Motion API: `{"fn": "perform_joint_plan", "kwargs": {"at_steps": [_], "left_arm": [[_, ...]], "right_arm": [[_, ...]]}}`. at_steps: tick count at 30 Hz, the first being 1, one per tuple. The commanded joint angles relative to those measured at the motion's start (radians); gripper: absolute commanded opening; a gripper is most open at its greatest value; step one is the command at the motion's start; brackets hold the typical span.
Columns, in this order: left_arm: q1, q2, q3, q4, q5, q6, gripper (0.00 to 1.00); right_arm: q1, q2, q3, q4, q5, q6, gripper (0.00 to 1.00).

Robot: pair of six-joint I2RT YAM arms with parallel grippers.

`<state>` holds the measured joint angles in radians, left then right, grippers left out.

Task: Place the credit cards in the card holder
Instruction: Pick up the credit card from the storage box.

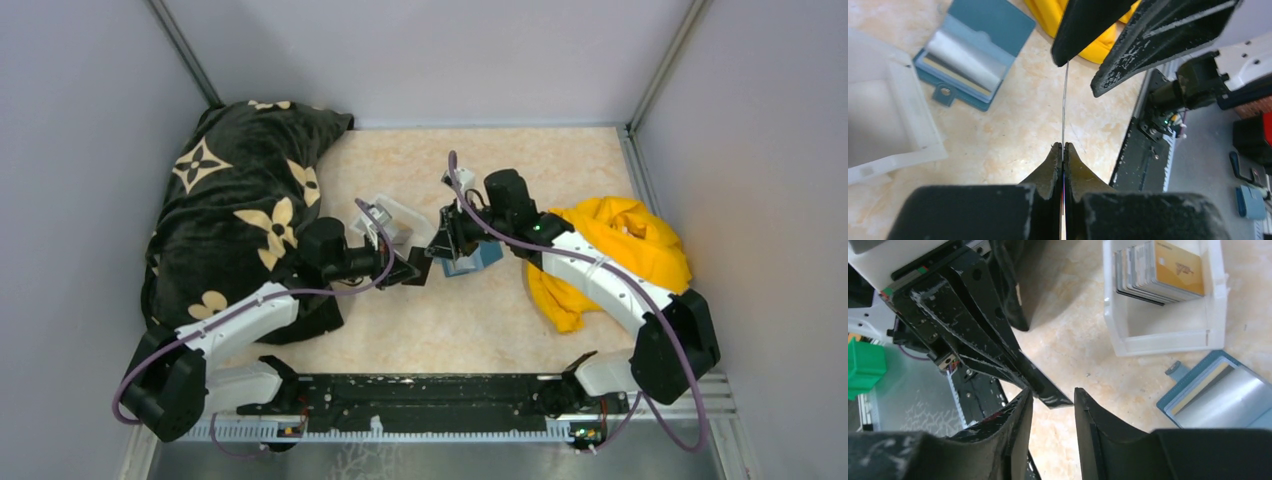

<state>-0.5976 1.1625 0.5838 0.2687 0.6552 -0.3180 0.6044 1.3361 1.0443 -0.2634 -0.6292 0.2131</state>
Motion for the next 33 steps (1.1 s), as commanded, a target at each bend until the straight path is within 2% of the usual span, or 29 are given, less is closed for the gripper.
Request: {"fn": "perform_joint_plan", "kwargs": {"at_steps": [1,8,17,21,25,33], "left_arm": [[0.007,-0.013,-0.024,0.062,-0.159,-0.055,0.00],[-0.015,0.048,-0.041,0.114,-0.313,-0.178,0.00],[-0.133,0.221,0.057,0.096,-0.489,-0.271,0.00],[-0.168,0.307,0.117,0.076,-0.562,-0.324,0.00],[-0.199,0.367,0.181,0.057,-0.645,-0.371,0.00],[-0.258,0.514,0.378,-0.126,-0.840,-0.481,0.00]], "right_arm": [[-0.011,-0.049,-0.035,0.068,0.093,0.014,0.41],[-0.011,-0.126,-0.122,0.110,0.433,0.055,0.44],[-0.008,-0.036,-0.159,0.076,0.712,0.082,0.46],[-0.008,0.012,-0.141,0.057,0.759,0.093,0.45],[-0.015,0.063,-0.132,0.061,0.779,0.112,0.40],[-0.055,0.135,-0.117,0.092,0.775,0.129,0.28]]}}
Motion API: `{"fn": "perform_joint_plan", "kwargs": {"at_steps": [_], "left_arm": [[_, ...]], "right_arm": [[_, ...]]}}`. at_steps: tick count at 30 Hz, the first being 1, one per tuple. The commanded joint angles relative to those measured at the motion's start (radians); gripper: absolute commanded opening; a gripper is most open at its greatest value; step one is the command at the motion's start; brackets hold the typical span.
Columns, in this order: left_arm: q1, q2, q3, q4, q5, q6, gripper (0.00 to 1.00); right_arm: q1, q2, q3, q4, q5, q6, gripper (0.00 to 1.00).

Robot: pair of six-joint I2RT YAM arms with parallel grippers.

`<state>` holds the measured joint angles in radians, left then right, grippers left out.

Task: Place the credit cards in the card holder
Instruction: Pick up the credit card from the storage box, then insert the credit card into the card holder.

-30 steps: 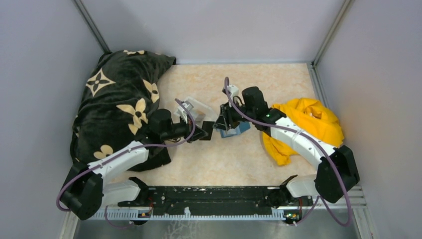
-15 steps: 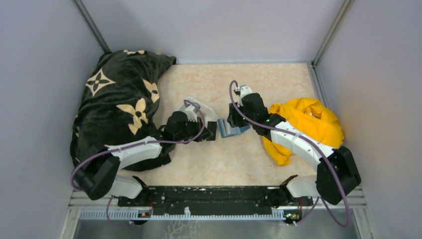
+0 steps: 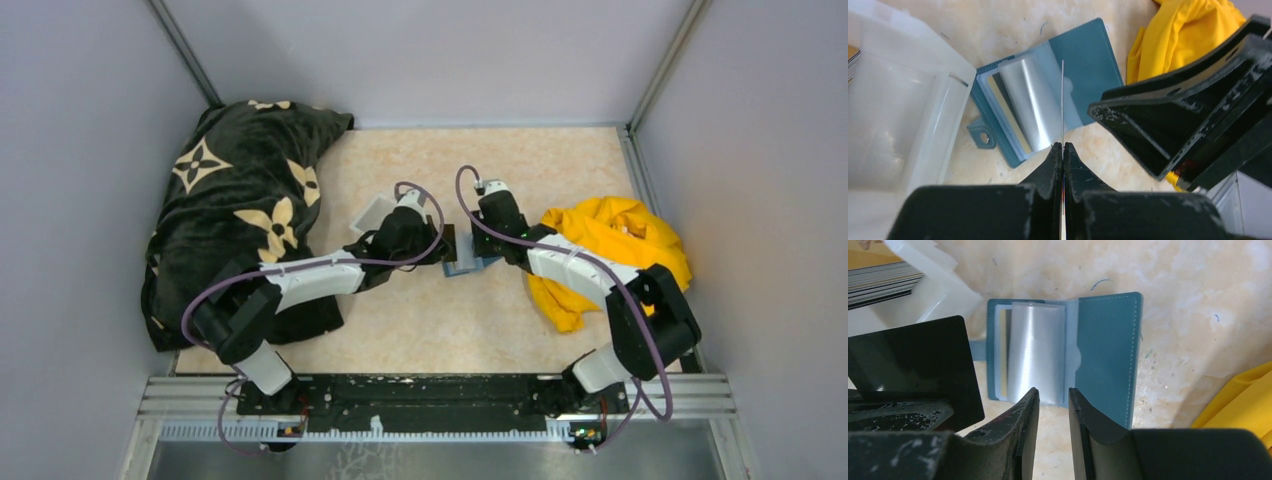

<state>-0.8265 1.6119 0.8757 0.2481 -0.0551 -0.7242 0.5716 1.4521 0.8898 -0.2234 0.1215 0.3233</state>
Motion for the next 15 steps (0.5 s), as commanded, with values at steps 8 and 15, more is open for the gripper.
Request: {"fn": "perform_joint_plan", "kwargs": {"at_steps": [8,15], "left_arm": [[-0.074,0.168,0.234,-0.311,-0.305,-0.139,0.00],[-0.077,0.162,0.242,-0.382,-0.372,-0.139,0.00]], "right_arm": [[-0.049,0.080,0.052,0.069,-0.003,0.023,0.26],[-0.066,0.096,0.050,0.079,-0.019,0.026,0.25]]}}
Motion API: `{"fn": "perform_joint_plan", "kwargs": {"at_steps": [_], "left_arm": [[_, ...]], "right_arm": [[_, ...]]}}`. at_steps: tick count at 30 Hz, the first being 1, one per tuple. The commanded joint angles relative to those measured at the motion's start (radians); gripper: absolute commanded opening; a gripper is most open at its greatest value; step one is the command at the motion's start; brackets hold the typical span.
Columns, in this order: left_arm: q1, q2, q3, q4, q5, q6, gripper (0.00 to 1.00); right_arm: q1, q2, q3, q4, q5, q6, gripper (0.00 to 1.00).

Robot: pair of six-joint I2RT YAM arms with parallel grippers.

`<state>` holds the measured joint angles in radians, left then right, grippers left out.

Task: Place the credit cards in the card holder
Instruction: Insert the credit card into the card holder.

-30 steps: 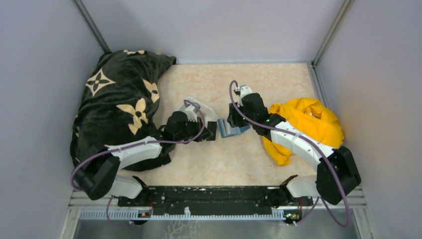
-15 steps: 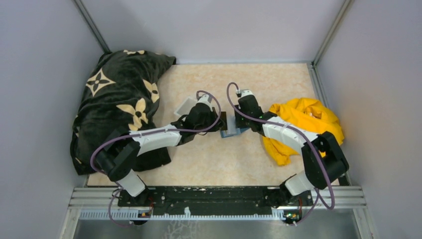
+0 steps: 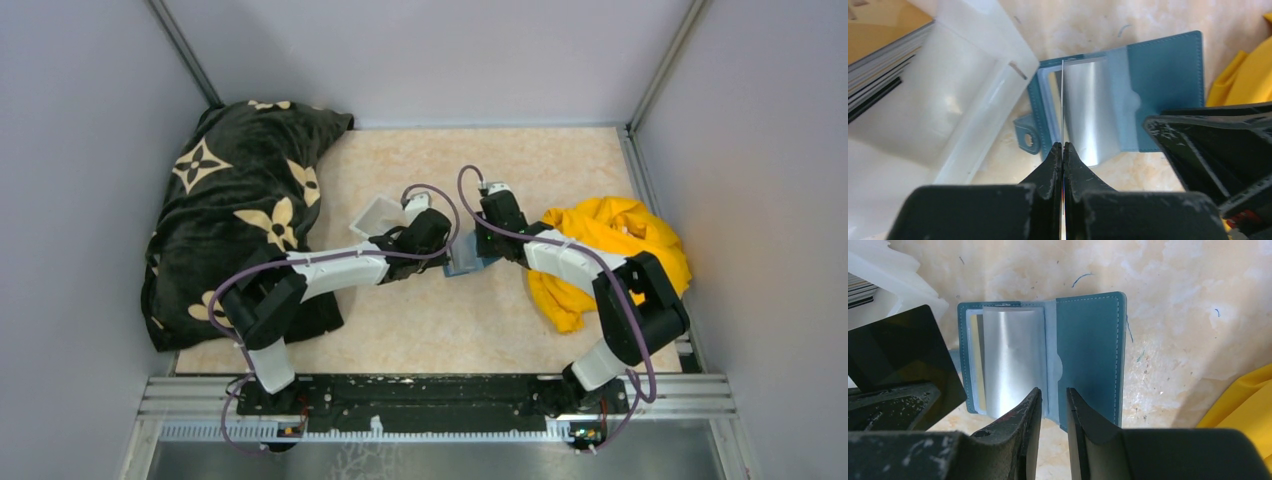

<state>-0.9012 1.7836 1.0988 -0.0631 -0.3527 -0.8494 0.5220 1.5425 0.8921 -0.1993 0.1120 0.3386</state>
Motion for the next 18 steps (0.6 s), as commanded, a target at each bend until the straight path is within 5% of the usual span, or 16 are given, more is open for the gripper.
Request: {"fn": "perform_joint_plan", "kwargs": {"at_steps": [1,18], "left_arm": [[-0.002,-0.012,0.019,-0.074,-0.077,-0.011,0.00],[0.054,-0.018,-0.059,-0.024,0.015,-0.021,0.00]], "right_arm": [[-0.018,0.008,0.047,0.055,-0.011,0.011,0.25],[-0.021,0.036,0.060,0.052,-0.028,0.013,0.24]]}}
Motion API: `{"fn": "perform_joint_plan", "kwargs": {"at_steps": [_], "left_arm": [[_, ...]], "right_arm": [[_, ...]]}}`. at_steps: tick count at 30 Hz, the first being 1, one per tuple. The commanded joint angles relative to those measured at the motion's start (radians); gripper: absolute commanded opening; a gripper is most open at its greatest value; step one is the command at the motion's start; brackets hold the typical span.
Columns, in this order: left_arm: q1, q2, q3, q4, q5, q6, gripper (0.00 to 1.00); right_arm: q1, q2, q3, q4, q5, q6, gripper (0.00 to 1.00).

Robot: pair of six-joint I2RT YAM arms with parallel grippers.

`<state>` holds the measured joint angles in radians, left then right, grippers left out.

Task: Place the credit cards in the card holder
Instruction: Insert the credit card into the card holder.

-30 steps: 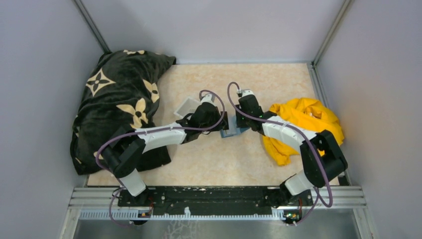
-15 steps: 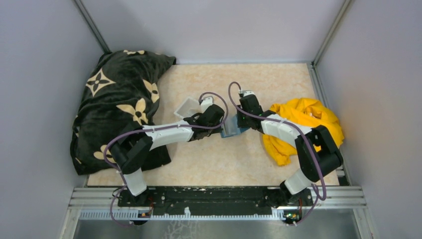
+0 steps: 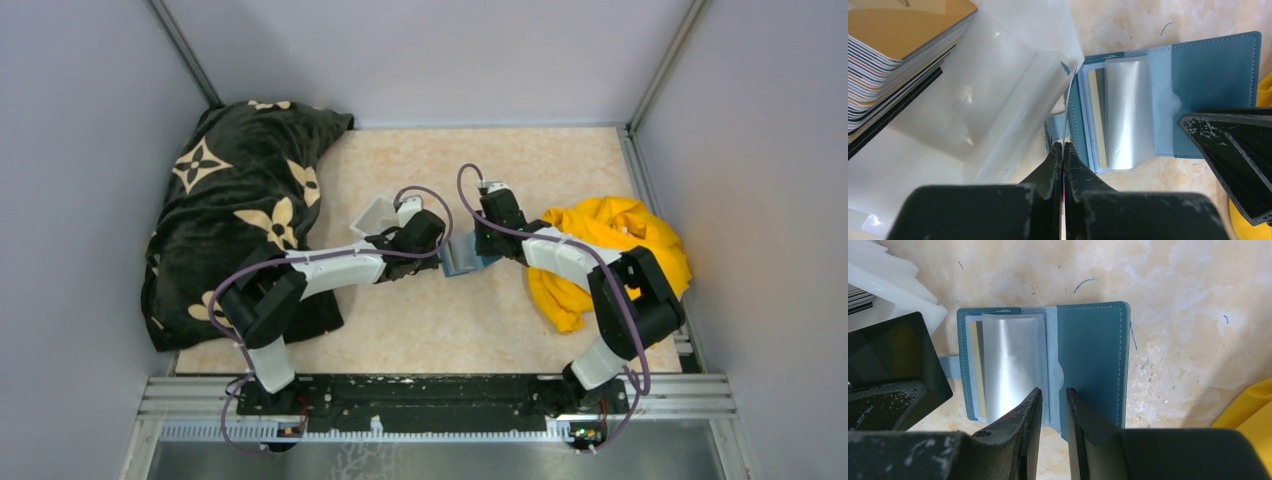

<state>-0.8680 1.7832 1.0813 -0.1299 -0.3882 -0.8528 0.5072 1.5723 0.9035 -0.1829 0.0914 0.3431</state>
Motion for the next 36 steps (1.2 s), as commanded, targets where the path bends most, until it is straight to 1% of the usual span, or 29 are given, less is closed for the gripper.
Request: {"fn": "perform_joint_plan", "kwargs": {"at_steps": [1,8,17,22,29,36], "left_arm": [[0.025,-0.019,-0.049,0.058,0.064,-0.027,0.00],[0.042,-0.032,-0.086,0.127,0.131,-0.073,0.00],[0.082,-0.061,-0.100,0.130,0.208,-0.083,0.00],[0.106,-0.090,-0.137,0.157,0.267,-0.089,0.00],[0.116,-0.081,-0.179,0.231,0.344,-0.148,0.00],[0.116,-0.067,-0.184,0.273,0.391,-0.190,0.00]], "right_arm": [[-0.006,0.006,0.048,0.033,-0.007,0.008,0.25],[-0.006,0.008,0.046,0.029,-0.009,0.007,0.24],[-0.007,0.012,0.041,0.021,-0.007,0.007,0.23],[-0.007,0.011,0.043,0.022,-0.005,0.007,0.23],[-0.007,0.008,0.041,0.018,-0.006,0.007,0.23],[-0.007,0.005,0.039,0.015,-0.006,0.007,0.23]]}}
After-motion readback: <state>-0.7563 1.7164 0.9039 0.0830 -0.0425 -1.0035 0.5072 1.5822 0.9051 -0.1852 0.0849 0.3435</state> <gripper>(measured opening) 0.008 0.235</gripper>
